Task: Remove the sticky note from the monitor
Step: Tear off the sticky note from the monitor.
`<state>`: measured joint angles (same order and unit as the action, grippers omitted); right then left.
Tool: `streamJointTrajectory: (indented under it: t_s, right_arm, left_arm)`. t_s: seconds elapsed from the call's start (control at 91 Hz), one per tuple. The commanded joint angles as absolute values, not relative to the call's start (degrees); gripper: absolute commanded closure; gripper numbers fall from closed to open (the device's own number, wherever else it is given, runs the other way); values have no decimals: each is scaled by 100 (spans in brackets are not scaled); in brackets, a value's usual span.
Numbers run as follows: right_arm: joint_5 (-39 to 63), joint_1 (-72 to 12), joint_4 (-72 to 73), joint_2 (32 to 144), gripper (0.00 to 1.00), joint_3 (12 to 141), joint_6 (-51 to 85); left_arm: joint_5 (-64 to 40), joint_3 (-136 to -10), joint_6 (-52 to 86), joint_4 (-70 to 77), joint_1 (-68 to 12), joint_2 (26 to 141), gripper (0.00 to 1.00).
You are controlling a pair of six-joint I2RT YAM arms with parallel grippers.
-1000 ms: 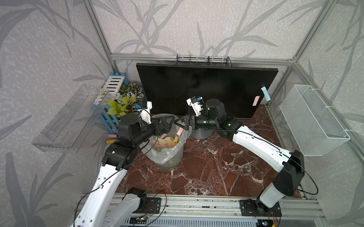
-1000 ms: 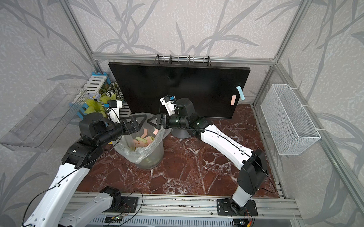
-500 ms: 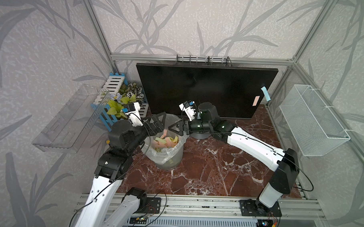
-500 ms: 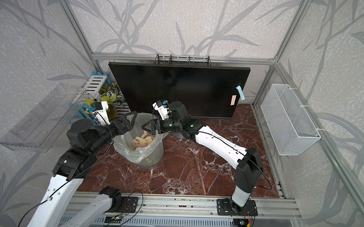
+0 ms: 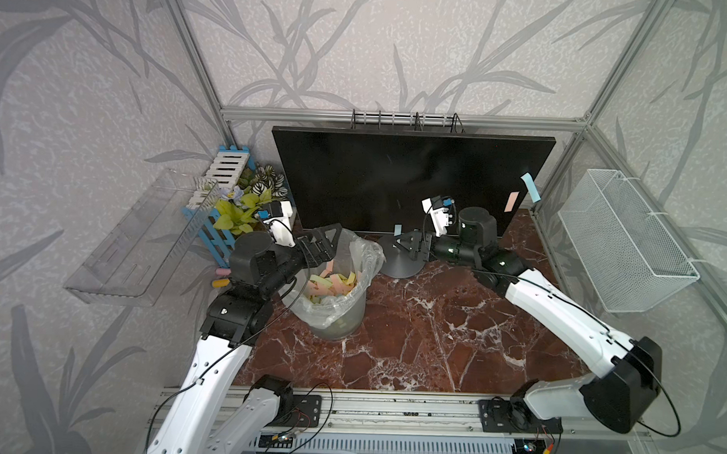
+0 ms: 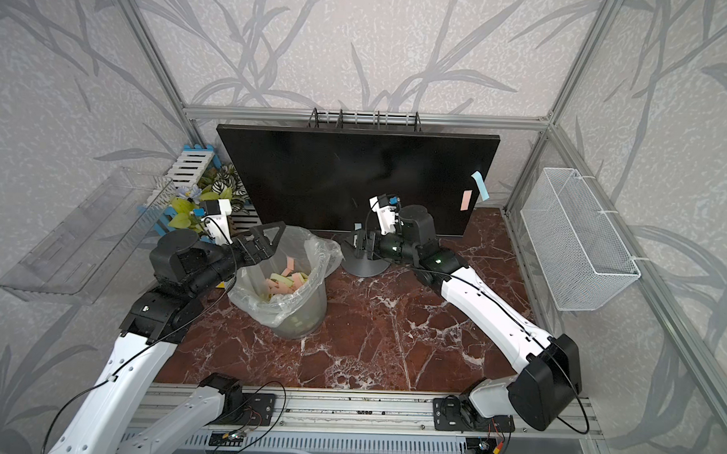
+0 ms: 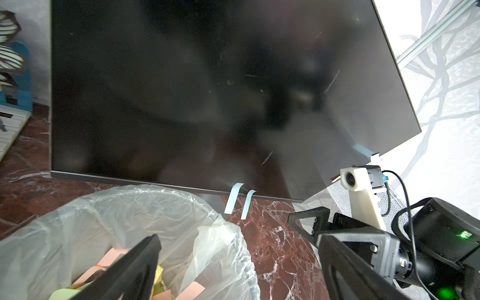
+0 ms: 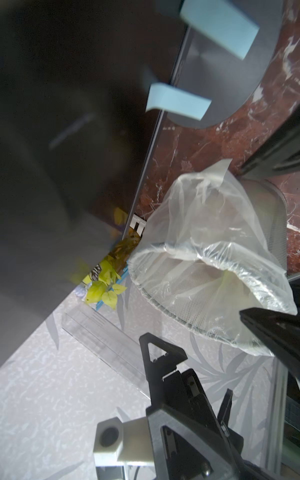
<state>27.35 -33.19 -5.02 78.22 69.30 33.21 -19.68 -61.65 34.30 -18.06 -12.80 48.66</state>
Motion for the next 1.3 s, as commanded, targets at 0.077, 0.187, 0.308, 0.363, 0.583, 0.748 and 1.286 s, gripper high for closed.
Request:
streamJointTrajectory:
  t_s: [0.077,0.187,0.308,0.363,0.583,0.748,1.286]
  right_arm:
    - [2295,-2793,294,7320,18,5746,3568]
    - [2098,-2559,903,7170,18,5066,3754]
    - [1939,-2463,1483,7238,18,4593,3896]
    - [1921,-2427,1728,7336,19,4440,3949]
    - [1932,-2378,2692,7910,24,4210,4124]
    - [2015,-2324,3374,8352,30,4175,4314]
    - [2540,-2258,6203,10279,41,4295,5743]
  left_arm:
    - [-2678,-6257,3568,-1338,-1311,5100,0]
    - [-2773,-6233,3707,-1171,-1412,5220,0]
    - [-2711,-6251,3762,-1071,-1681,5369,0]
    - [-2627,-6292,3741,-1049,-1878,5457,0]
    - [-2332,-6459,3727,-885,-2690,5904,0]
    - [-2290,-6539,3791,-754,-2939,6133,0]
    - [-2181,-6755,3679,-892,-3072,6310,0]
